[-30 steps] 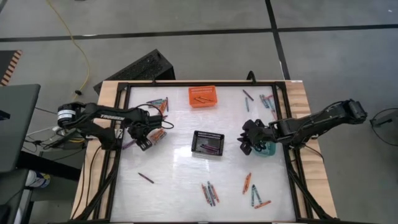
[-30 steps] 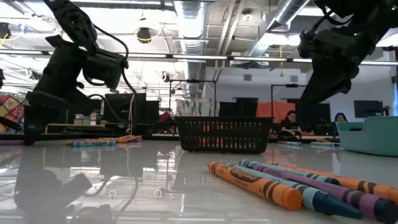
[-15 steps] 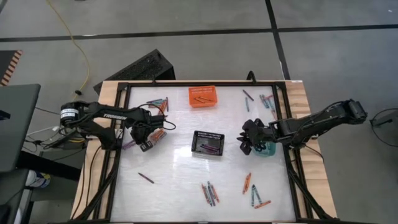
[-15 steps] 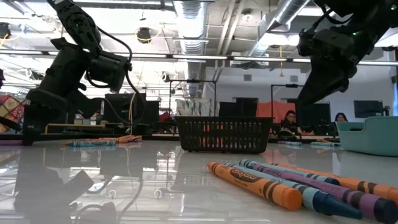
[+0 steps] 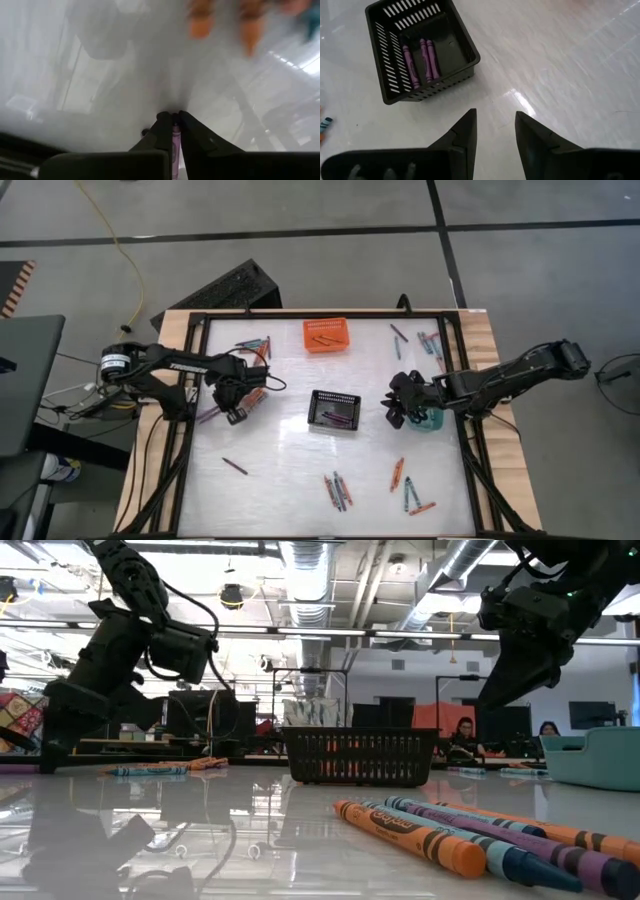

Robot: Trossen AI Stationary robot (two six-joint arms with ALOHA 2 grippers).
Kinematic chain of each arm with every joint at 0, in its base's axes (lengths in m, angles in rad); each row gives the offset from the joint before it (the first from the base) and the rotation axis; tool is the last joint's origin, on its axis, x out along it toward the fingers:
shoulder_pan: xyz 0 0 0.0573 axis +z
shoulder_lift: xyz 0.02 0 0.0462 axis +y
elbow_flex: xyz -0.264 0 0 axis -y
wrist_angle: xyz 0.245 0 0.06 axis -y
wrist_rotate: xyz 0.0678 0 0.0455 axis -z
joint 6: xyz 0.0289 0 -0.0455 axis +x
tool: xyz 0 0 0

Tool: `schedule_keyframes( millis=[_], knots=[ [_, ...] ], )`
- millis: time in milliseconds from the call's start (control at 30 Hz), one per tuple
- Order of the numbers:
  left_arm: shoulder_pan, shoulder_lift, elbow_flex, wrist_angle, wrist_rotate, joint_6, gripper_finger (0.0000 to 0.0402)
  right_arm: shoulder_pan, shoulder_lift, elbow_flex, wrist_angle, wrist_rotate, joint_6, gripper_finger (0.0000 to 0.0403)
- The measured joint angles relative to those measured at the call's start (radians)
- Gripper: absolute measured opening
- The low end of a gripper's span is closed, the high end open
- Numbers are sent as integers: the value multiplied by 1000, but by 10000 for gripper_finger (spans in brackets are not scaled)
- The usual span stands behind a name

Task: Sort crayons
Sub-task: Put the violet crayon into the black bin

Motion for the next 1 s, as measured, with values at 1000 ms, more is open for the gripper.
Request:
schedule_keyframes(
  millis=[1000],
  knots=[
    [-173,-4,510,61,-83,169,2,41,-15,0,-1,-3,5,127]
  ],
)
